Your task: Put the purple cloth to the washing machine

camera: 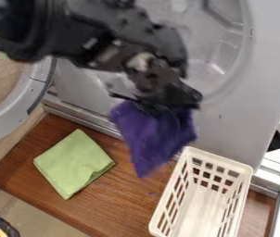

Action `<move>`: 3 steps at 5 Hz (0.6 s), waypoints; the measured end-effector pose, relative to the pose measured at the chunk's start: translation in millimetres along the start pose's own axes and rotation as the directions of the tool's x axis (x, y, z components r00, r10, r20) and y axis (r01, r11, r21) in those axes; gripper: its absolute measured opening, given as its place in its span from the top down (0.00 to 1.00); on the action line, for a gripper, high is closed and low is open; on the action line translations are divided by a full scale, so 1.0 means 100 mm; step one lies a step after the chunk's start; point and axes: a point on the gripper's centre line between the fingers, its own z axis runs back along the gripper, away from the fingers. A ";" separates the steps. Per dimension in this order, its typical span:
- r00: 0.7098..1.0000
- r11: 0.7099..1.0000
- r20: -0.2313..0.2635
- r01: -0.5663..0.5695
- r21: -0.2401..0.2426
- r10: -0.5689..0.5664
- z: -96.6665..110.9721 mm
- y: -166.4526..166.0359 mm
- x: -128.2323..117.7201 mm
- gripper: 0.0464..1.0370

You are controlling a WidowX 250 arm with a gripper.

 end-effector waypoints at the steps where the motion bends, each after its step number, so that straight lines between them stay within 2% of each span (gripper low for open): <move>1: 0.998 0.998 0.027 -0.055 0.007 0.055 -0.14 0.18 0.17 0.96; 2: 0.996 0.997 0.055 -0.076 -0.001 0.076 -0.31 0.26 0.38 0.96; 3: 0.992 0.997 0.094 -0.079 -0.027 0.081 -0.56 0.18 0.52 0.96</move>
